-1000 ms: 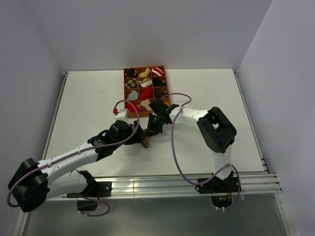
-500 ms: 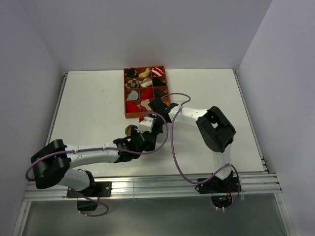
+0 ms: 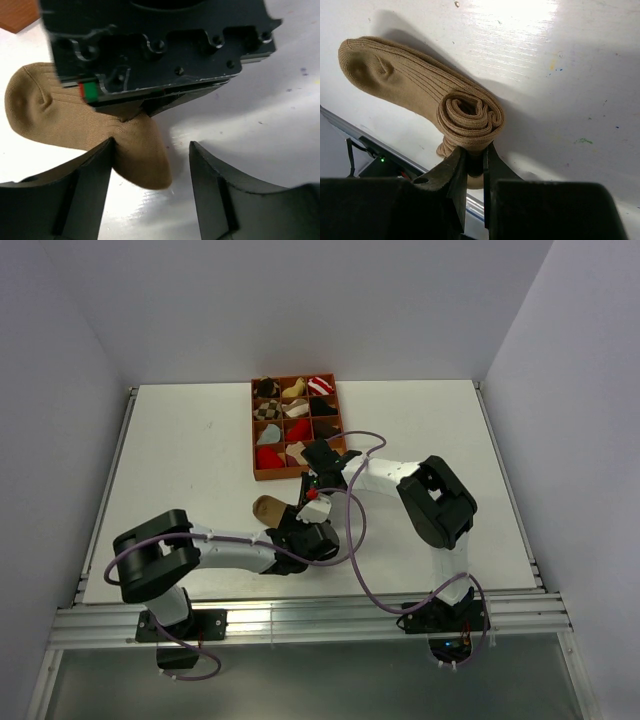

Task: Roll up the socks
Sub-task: Roll the sock at the center of the board.

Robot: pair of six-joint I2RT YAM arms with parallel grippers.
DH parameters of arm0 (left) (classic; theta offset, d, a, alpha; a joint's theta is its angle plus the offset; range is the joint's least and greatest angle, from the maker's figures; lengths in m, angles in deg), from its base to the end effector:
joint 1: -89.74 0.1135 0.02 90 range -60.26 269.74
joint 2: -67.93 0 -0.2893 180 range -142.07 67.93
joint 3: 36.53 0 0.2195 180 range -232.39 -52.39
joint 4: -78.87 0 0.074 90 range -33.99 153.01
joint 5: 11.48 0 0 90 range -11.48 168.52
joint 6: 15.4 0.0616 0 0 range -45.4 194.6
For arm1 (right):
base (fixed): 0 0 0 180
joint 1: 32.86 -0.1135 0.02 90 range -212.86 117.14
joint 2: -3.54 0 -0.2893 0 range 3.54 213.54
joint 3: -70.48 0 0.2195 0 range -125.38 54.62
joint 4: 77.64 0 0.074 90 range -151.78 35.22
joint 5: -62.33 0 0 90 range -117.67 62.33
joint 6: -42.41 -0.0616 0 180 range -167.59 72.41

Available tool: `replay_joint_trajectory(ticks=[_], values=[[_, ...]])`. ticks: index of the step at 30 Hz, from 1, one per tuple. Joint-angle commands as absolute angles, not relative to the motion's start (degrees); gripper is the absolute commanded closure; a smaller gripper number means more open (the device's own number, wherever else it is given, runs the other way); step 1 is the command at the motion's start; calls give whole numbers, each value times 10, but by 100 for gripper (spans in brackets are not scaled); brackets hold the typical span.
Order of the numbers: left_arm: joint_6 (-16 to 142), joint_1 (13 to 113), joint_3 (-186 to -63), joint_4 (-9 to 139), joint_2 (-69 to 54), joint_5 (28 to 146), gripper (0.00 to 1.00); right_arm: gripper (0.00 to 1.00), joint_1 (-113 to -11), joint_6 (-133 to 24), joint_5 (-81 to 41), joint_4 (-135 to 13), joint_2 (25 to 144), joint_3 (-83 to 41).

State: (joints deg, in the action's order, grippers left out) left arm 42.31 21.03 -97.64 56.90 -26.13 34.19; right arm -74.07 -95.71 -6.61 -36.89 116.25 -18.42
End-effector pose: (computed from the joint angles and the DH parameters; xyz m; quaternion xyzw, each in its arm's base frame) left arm 0.1463 -0.2569 0.1861 0.1679 0.8744 0.0135 0.4551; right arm 0.2781 0.2729 0.1730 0.0176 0.9597 0.2790 0.0287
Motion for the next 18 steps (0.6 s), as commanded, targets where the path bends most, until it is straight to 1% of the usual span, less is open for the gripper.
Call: replay_joint_trajectory(ticks=[1, 3, 4, 6, 7, 9, 10, 12, 13, 16, 18], values=[[404, 208, -1002, 533, -300, 314, 35, 100, -743, -951, -75, -332, 1190, -164], [395, 208, -1011, 521, -327, 307, 40, 100, -744, -952, -72, -335, 1191, -163], [394, 208, -1013, 513, -344, 305, 45, 100, -744, -952, -68, -338, 1192, -162], [392, 208, -1022, 505, -359, 300, 51, 100, -745, -951, -66, -339, 1194, -163], [388, 208, -1024, 498, -371, 301, 60, 100, -745, -952, -61, -341, 1194, -164], [381, 208, -1031, 490, -382, 304, 71, 100, -744, -951, -58, -343, 1195, -162], [377, 208, -1033, 484, -393, 304, 82, 100, -744, -951, -54, -347, 1195, -161], [371, 208, -1034, 479, -397, 316, 97, 100, -744, -950, -50, -358, 1188, -154], [371, 208, -1034, 479, -394, 322, 99, 100, -744, -950, -46, -372, 1186, -151], [384, 214, -1026, 494, -368, 377, 99, 99, -743, -953, -34, -422, 1167, -123], [393, 230, -1017, 505, -346, 426, 99, 96, -741, -961, -25, -456, 1143, -103]])
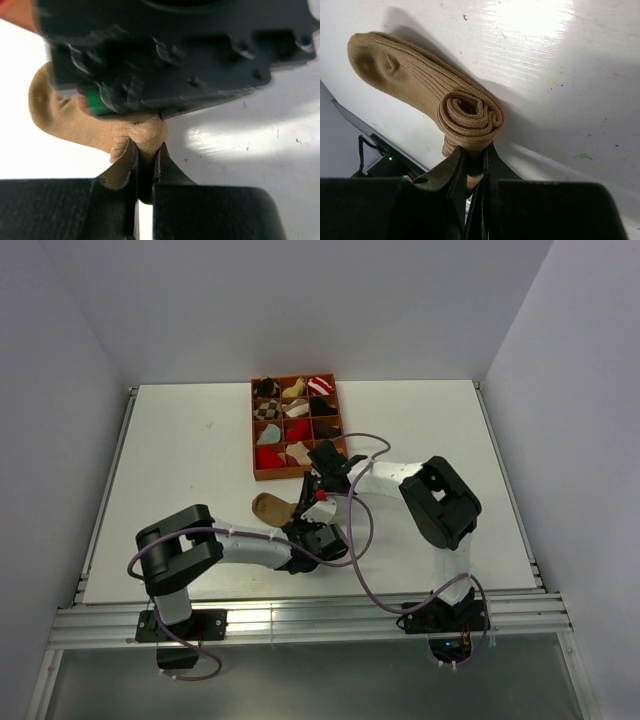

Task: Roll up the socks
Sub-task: Roll the sock at the center of the board.

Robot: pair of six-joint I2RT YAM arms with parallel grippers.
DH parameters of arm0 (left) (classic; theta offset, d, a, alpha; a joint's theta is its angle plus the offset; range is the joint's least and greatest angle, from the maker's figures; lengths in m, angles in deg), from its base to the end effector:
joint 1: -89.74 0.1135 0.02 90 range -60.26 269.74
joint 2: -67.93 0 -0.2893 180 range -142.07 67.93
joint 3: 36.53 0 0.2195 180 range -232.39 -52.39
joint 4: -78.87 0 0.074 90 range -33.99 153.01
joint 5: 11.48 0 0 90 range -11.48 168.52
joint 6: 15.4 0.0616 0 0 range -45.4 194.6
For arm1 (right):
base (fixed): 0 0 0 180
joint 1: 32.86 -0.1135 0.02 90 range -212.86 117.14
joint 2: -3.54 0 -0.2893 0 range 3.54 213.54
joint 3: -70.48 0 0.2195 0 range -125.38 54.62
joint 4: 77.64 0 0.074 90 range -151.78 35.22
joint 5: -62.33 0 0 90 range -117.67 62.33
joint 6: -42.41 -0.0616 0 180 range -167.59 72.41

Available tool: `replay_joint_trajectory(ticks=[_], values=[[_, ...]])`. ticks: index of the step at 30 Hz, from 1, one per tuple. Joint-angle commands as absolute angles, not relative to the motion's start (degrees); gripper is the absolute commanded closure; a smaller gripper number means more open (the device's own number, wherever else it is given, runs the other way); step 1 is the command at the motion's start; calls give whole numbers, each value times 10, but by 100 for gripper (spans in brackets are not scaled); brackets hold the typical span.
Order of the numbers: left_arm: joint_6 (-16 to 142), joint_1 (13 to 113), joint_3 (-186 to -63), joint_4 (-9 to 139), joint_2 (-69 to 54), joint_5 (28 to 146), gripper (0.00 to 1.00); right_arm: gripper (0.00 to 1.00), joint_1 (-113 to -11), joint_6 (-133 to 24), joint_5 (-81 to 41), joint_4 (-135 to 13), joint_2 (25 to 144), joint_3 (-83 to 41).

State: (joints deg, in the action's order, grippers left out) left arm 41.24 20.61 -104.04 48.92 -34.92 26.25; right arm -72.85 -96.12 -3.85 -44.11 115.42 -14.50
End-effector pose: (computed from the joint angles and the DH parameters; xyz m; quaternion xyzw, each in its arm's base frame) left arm 0.1560 -0.2724 0.1671 0.1796 0.8635 0.1196 0.4558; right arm 0.2812 0.2683 0.1693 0.0179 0.9474 0.3172 0.0396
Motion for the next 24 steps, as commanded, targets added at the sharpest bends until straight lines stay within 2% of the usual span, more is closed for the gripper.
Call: replay_joint_trajectory(ticks=[1, 6, 7, 13, 17, 21, 24], values=[[400, 237, -1013, 511, -321, 477, 99, 91, -738, -967, -24, -495, 1132, -81], [406, 328, -992, 529, -266, 666, 99, 70, -718, -1024, -29, -616, 1053, -2], [404, 342, -990, 531, -256, 715, 99, 61, -714, -1030, -36, -659, 1041, 21], [400, 431, -991, 532, -241, 860, 100, 37, -708, -1045, -121, -732, 943, 88], [393, 491, -987, 543, -252, 961, 99, 33, -706, -1062, -159, -762, 900, 131], [386, 559, -985, 556, -281, 1051, 99, 34, -706, -1078, -169, -801, 897, 172], [381, 590, -988, 558, -292, 1070, 99, 35, -707, -1085, -169, -829, 909, 189]])
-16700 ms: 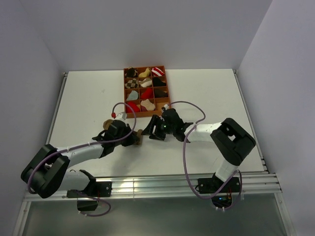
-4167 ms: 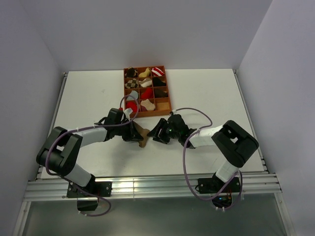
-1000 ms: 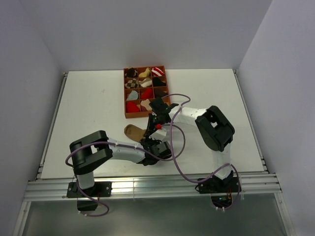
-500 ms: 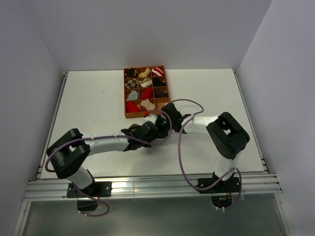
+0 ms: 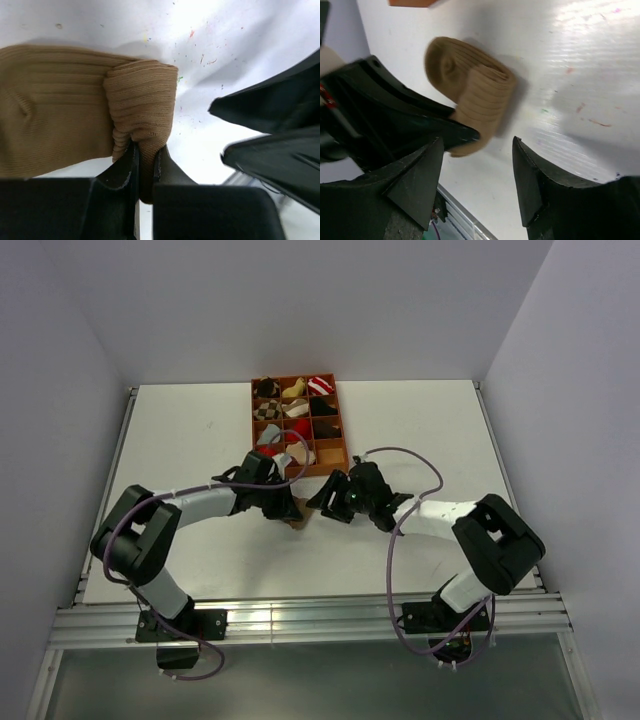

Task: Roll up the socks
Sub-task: Roll the sock at the center of the board.

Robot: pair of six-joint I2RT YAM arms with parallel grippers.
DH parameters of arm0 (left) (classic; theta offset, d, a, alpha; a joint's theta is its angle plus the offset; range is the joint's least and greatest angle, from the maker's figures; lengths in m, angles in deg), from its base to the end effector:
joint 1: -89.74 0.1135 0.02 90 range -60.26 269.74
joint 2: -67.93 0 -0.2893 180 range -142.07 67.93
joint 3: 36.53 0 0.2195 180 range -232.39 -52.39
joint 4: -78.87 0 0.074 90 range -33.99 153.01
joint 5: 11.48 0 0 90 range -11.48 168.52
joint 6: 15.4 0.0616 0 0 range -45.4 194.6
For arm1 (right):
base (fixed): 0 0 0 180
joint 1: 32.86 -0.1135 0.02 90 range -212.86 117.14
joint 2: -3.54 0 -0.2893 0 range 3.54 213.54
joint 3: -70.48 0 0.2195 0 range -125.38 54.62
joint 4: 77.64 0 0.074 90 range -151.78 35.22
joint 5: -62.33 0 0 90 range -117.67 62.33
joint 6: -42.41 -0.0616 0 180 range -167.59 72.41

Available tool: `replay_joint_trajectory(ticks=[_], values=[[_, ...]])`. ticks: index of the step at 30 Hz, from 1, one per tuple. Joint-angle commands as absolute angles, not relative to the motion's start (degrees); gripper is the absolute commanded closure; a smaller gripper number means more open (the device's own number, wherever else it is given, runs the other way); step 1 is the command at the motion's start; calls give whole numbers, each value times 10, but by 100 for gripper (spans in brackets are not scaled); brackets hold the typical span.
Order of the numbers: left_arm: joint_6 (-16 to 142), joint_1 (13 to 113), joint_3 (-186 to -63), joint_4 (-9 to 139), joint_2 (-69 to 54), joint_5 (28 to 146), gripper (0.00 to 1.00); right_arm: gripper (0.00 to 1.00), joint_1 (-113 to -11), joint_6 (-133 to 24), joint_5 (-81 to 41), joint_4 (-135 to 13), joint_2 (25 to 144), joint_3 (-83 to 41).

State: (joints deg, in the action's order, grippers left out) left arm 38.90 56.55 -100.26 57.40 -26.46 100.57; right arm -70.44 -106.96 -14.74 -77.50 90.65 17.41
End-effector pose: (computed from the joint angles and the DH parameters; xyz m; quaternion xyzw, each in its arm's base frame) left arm 0.2480 -0.1898 0.1865 0.0417 0.9296 -0.3293 0.1603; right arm 0.2279 0.1928 0.2043 0.1142 0.8722 0.4142 0.2338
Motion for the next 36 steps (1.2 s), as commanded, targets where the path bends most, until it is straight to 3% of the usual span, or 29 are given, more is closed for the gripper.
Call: replay_joint_trajectory(ticks=[1, 25, 29, 33, 36], values=[[381, 595, -989, 557, -294, 1070, 99, 36, -707, -1086, -166, -837, 914, 192], [337, 653, -994, 559, -377, 1073, 99, 45, -721, -1132, -120, -957, 1101, 157], [332, 653, -982, 566, -384, 1074, 99, 61, -721, -1121, -97, -963, 1123, 150], [324, 653, -964, 579, -389, 1059, 99, 91, -721, -1101, -78, -945, 1120, 149], [315, 653, -946, 596, -383, 1044, 99, 100, -721, -1071, -71, -871, 1105, 130]])
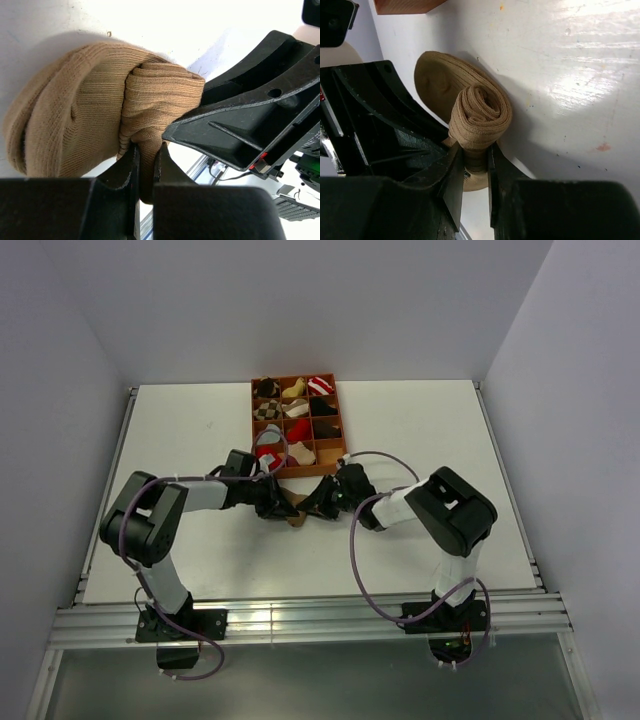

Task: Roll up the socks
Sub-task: Roll the sock at the center of the board.

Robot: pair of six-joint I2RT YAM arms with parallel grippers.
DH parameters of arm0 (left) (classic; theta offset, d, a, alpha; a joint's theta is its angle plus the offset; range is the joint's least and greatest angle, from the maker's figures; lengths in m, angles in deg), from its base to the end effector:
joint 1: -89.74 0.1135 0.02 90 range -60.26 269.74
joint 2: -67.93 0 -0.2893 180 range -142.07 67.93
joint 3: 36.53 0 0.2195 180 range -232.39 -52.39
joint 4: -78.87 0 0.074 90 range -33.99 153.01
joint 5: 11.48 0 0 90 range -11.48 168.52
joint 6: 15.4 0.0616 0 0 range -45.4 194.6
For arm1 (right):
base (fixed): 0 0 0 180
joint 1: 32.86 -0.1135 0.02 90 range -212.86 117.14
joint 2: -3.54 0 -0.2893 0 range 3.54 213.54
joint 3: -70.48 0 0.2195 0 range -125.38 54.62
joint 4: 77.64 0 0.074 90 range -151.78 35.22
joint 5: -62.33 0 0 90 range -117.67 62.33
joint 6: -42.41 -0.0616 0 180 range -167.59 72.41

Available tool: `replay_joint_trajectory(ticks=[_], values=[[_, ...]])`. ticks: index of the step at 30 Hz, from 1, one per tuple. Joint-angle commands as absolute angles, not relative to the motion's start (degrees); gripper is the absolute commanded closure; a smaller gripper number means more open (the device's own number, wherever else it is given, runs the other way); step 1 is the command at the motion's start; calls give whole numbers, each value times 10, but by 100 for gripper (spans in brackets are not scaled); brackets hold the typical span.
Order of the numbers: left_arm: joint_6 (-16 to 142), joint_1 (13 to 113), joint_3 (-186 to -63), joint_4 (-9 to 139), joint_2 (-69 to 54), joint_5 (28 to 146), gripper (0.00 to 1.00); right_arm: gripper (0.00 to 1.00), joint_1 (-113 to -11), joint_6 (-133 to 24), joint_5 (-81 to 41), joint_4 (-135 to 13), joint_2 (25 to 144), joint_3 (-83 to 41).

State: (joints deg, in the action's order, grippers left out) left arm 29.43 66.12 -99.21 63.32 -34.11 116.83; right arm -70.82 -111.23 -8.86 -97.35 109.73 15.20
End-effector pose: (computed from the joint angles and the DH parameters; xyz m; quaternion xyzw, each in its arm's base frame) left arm 0.2782 -0.1634 0.1571 -0.0712 0.9033 -0.4190 0.0582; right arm 0.2655 0.2323 0.1524 0.1128 0.8558 0.4653 0.1958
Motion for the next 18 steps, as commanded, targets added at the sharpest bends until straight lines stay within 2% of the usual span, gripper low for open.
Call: replay_joint_trajectory(ticks=[1, 5, 9, 10, 12, 15, 18], values=[[313, 653, -934, 601, -380, 1039, 97, 100, -721, -1052, -70, -846, 1099, 122], [300, 648, -902, 616, -318, 996, 82, 100, -721, -999, -55, -707, 1104, 56], [289, 625, -871, 601, -221, 903, 56, 100, -728, -966, -63, -585, 1109, 25], [289, 617, -866, 595, -200, 880, 53, 100, -728, -961, -67, -570, 1107, 21], [292, 587, -866, 566, -136, 789, 46, 100, -730, -951, -85, -529, 1103, 4], [300, 525, -876, 533, -64, 662, 42, 100, -730, -931, -106, -464, 1113, -37], [313, 458, -896, 520, -21, 587, 39, 100, -731, -910, -110, -412, 1128, -79]])
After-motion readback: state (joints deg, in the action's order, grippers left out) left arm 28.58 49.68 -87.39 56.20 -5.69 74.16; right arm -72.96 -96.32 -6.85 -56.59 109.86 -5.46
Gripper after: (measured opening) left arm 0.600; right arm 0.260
